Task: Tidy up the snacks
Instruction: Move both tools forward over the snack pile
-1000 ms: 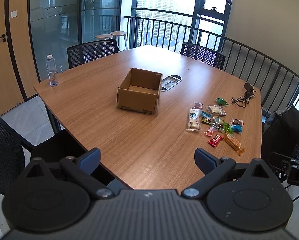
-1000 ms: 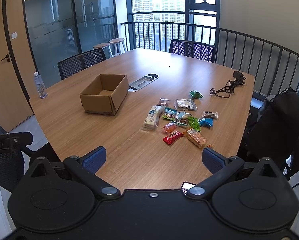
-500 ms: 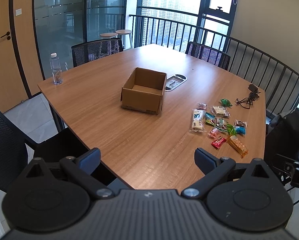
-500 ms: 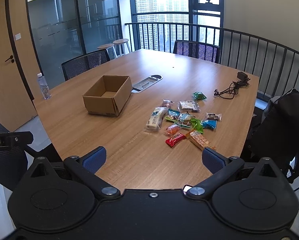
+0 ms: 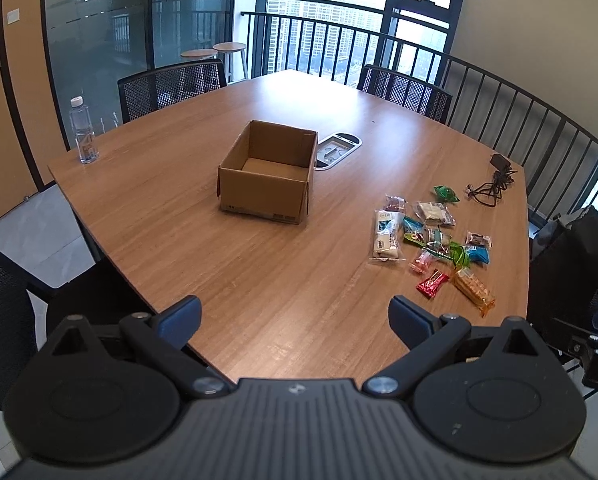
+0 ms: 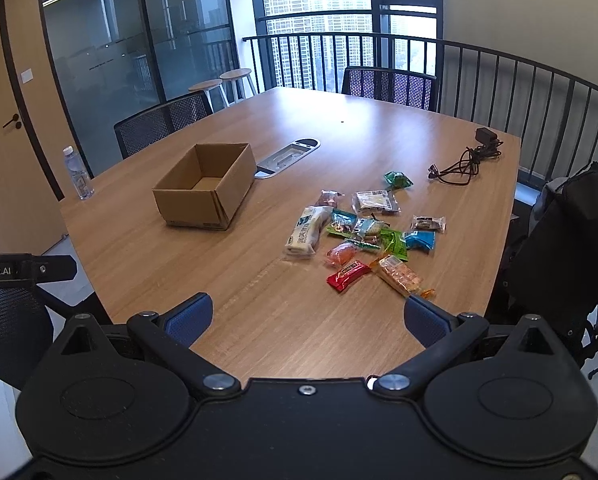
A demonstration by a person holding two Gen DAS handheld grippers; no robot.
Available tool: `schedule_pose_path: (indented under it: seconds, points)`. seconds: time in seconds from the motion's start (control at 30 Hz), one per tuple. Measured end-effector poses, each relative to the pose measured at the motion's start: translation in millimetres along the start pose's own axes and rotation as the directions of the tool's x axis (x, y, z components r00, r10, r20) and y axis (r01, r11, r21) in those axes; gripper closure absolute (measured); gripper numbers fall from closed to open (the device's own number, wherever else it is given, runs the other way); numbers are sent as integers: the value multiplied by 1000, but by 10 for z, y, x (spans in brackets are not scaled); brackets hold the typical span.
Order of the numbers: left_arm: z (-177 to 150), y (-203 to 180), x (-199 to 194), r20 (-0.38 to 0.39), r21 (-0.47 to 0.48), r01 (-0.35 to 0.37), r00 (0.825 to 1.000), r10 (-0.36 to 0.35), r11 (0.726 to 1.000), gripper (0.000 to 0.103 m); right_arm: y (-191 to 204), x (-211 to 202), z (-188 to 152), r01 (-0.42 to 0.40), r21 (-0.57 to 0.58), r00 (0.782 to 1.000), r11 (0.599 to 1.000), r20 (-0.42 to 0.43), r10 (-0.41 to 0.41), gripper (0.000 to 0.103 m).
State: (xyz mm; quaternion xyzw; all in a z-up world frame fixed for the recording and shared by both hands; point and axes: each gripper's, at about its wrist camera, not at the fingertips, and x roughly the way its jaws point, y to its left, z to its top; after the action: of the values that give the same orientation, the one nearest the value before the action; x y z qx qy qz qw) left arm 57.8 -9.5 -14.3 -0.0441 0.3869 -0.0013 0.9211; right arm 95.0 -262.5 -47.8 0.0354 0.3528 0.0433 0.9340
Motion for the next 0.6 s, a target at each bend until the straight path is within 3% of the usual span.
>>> schedule_pose_path:
  seconds: [0.6]
  points:
    - [616,-311,1107,-95,97,166,983,-157,981,9,-246,769,290,106,80,992,991,-82,-99,15]
